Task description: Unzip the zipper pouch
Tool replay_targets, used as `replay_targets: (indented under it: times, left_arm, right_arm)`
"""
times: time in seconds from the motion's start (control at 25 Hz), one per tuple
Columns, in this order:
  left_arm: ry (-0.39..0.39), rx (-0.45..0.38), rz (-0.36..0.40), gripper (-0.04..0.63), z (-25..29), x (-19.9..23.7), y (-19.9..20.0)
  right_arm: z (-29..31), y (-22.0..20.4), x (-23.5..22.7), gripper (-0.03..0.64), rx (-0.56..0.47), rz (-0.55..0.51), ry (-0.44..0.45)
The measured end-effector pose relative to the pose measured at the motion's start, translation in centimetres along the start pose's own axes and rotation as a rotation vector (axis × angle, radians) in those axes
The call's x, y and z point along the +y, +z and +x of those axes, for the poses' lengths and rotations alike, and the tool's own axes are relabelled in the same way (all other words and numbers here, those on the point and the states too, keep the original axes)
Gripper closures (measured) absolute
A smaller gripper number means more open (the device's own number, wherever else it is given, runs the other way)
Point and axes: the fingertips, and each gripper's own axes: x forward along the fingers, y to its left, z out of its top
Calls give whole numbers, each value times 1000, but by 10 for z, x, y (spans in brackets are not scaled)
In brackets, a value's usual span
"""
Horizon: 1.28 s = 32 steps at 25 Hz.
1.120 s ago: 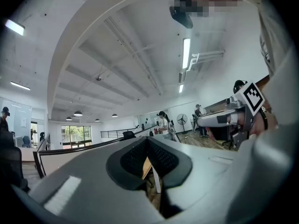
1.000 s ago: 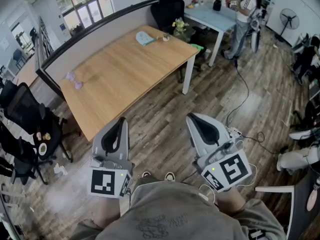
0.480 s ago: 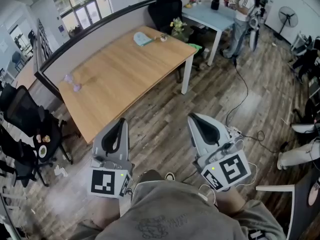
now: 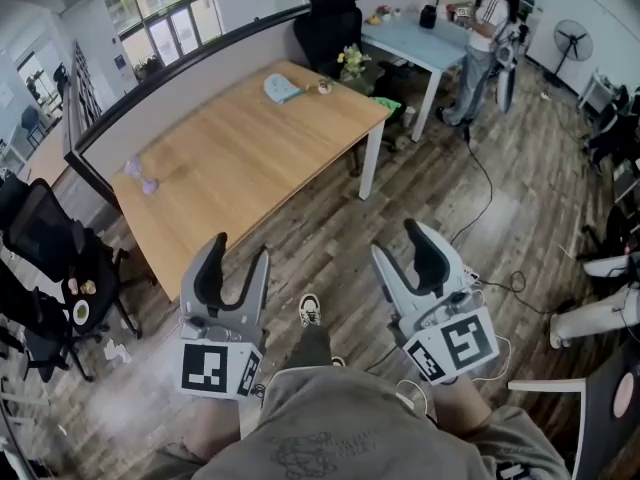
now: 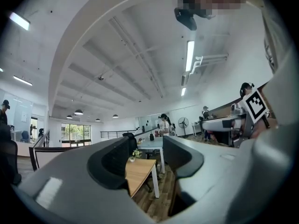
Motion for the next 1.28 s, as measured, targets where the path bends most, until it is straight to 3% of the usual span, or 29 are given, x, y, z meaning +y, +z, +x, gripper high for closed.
replay_targets:
  times: [0.64, 1.28]
  left_arm:
    - [-22, 49, 0, 388, 128, 60, -40]
    - [-46, 81, 15, 388, 297, 184, -68]
  right_arm:
    - [125, -39, -64, 416, 105, -6, 22]
    - [324, -57, -133, 416, 155, 3, 11]
